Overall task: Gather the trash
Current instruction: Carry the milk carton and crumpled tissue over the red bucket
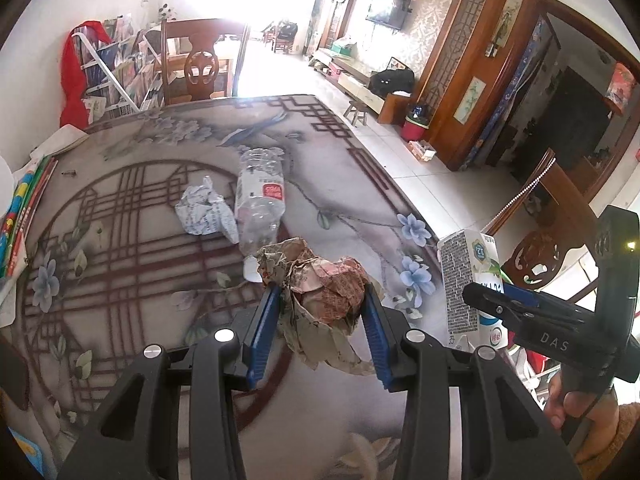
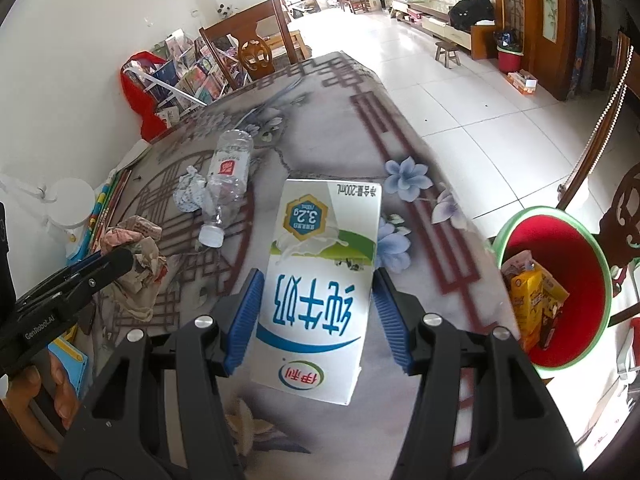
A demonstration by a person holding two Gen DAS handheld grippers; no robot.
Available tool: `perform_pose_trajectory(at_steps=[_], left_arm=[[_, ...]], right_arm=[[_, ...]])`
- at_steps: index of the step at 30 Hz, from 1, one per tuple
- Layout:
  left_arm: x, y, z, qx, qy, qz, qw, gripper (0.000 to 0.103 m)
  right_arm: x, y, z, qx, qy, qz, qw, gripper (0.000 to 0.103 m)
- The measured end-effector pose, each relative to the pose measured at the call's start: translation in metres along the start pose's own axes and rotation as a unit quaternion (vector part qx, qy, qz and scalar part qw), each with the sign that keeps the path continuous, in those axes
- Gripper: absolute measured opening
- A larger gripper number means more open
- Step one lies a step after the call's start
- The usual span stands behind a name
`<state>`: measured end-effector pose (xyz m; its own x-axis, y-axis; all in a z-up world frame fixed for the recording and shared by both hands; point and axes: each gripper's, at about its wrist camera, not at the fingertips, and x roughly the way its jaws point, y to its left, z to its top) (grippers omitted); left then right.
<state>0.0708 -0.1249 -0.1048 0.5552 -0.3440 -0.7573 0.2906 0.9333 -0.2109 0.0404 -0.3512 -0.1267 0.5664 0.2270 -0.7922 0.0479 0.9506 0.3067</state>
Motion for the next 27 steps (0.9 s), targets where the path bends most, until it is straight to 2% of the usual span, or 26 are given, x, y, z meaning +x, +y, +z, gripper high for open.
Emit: perform_pose_trajectory(at_steps=[14,27], left_arm=[[0.015,-0.061,0.009,0.003,-0.001,0.015,0.9999,0.039],[0.033,-0.130,0.019,0.041,0.008,0.006,0.9991,0.039]], right_arm=[[-0.014,-0.059,0.021,0.004,-0.007,0.015,1.000,0.055],[-0.038,-0.128,0.024,0.044,-0.023,0.004,0.999,0.055]])
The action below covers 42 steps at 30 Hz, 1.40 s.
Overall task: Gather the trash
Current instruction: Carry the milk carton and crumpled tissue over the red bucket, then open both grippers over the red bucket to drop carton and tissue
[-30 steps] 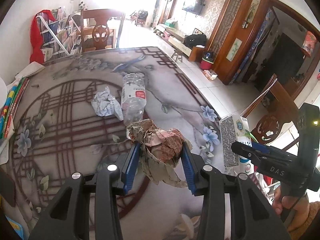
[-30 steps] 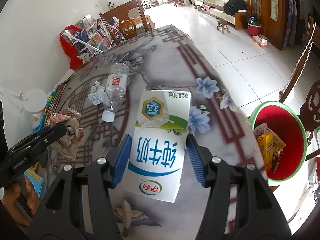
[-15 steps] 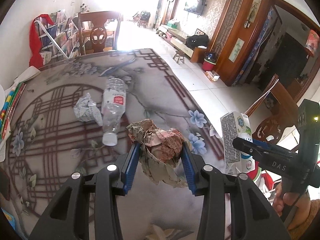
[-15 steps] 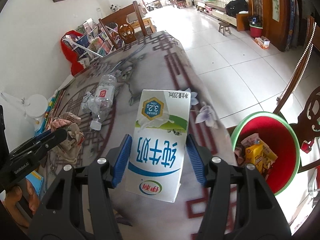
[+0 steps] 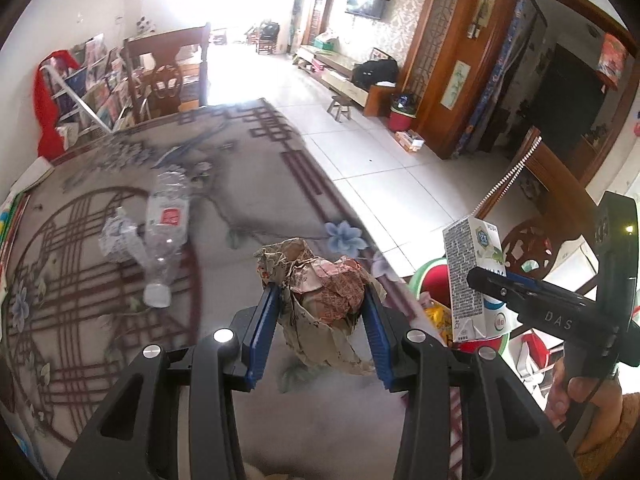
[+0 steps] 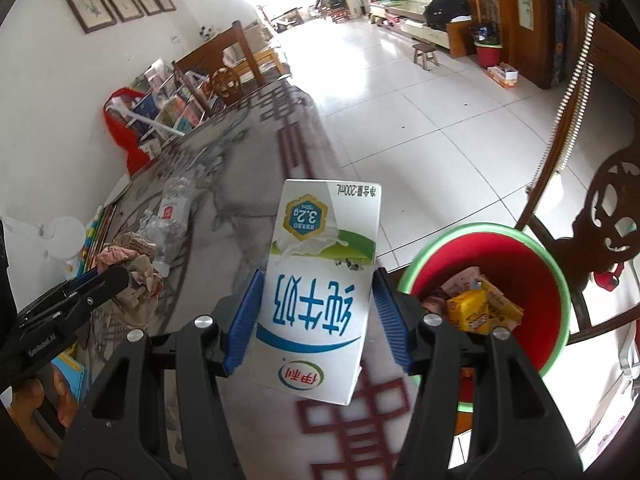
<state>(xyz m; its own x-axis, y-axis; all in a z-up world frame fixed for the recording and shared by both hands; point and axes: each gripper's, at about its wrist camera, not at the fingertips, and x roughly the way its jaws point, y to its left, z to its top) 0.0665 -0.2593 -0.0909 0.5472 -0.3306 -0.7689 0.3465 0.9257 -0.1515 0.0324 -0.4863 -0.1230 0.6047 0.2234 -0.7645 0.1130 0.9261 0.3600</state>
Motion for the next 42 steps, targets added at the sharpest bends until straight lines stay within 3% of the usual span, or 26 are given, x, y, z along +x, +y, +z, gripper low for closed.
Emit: perform_pose_trajectory(at_steps=[21,31,38,39,42], left_arm=[[0.046,-0.118,0.023,0.079,0.026,-0.062,0.9946,0.039],[0.087,-0.177,0.020,0.115,0.073,-0.121,0.9833,0.040],[0.119,-0.192,0.012,0.111,0.119,-0.144,0.9760,0.040],[0.123,-0.193,0.011,0.111,0.124,-0.146,0.9751,0.043],[0.130,-0.196,0.006,0.113,0.142,-0.148,0.9721,0.067]], right_arm=[[-0.040,-0.118,-0.001,0.084,-0.026,-0.048,0.995,0.055],[-0.059,-0.174,-0.015,0.139,-0.030,-0.086,0.986,0.055],[-0.061,-0.184,-0.021,0.154,-0.028,-0.091,0.983,0.055],[-0.061,-0.184,-0.021,0.154,-0.028,-0.091,0.983,0.055],[-0.055,-0.182,-0.020,0.152,-0.021,-0.083,0.985,0.055]])
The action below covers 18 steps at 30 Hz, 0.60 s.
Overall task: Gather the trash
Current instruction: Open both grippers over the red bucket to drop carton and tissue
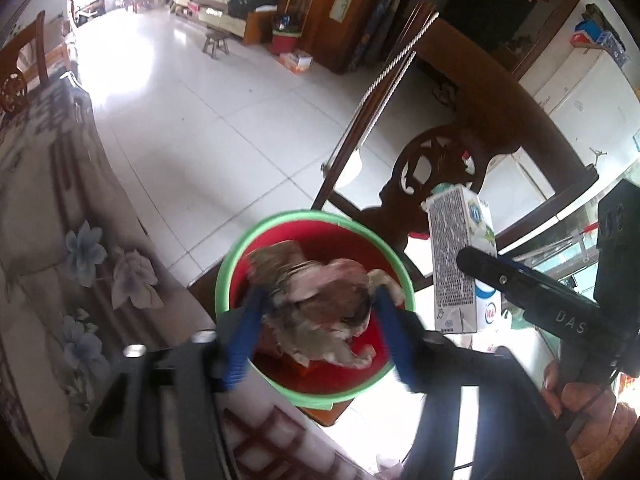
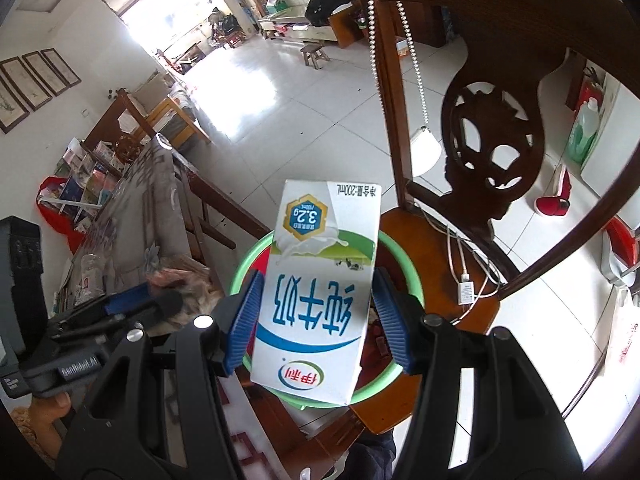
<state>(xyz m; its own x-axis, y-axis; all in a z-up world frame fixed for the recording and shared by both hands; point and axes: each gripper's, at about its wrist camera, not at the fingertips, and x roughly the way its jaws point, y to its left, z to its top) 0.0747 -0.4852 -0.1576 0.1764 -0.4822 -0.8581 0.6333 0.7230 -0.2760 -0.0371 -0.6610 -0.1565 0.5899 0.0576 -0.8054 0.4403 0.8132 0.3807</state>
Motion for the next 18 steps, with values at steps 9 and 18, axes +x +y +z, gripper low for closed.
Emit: perform_pose_trajectory(at_steps=[9,18], left_arm=[[-0.027,0.044,-0.012,-0.041,-0.034,0.030,0.9982,0.079],[-0.120,0.211,-0.042,-0.198,-0.117,0.181,0.9563,0.078]], right_arm=[[0.014,0.020,-0.001,-0.008,0.011,0.005,1.000,0.070],[0.033,0.059,-0.011,-0.033,0.030,0.016,0.999,0.070]])
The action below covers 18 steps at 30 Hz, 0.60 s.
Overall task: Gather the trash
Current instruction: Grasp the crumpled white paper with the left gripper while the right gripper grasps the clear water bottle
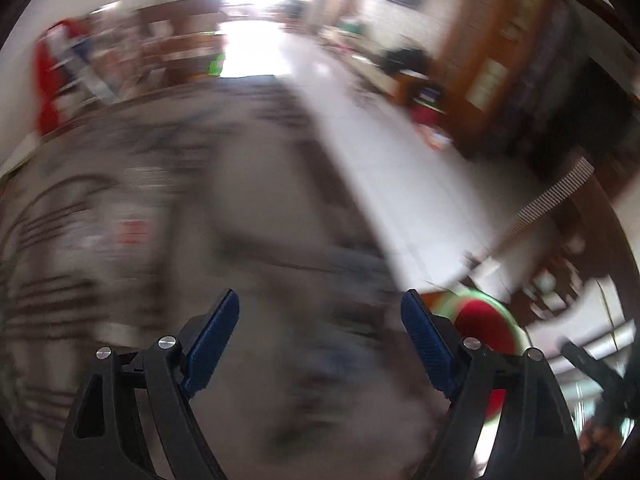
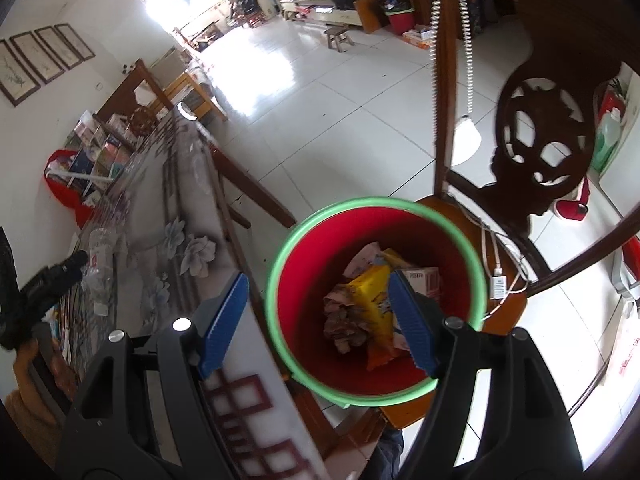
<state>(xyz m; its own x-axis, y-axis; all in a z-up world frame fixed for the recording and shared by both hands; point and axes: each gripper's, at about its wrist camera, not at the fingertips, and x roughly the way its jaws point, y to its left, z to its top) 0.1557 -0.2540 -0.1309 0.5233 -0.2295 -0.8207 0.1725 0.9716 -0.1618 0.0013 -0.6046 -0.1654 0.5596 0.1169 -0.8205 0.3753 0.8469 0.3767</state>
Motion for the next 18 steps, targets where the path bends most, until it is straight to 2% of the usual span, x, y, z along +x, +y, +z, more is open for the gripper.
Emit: perform_pose_trajectory(at_steps=[2,5,8,12,16,18], left_arm=[[-0.002,0.035,0.006,-0.027,-0.006,0.031,0.9991,0.078],[-0.001,0.105,0.014,-0.086,-0.011,0.081,0.9929,0.078],[0.011,0.153,0.018,-0.127,0.000,0.102,0.9867,0.077],[0.030,0.193,0.021,-0.165,0.015,0.093,0.9818,0.076],[0.049,0.204,0.025,-0.165,0.031,0.072,0.9832,0.075],[0.057,0.208,0.026,-0.162,0.042,0.054,0.9845,0.054]], right_arm=[[0.006,0.014,-0.003,-0.009,0.007,0.004,1.000,0.070],[0.014,0.036,-0.010,-0.022,0.016,0.007,1.000,0.070],[0.020,0.055,-0.017,-0.035,0.024,0.007,0.999,0.070],[0.022,0.077,-0.025,-0.051,0.027,0.001,0.998,0.070],[0.022,0.105,-0.030,-0.066,0.022,0.000,0.998,0.070],[0.025,0.125,-0.031,-0.082,0.021,0.003,0.996,0.070]])
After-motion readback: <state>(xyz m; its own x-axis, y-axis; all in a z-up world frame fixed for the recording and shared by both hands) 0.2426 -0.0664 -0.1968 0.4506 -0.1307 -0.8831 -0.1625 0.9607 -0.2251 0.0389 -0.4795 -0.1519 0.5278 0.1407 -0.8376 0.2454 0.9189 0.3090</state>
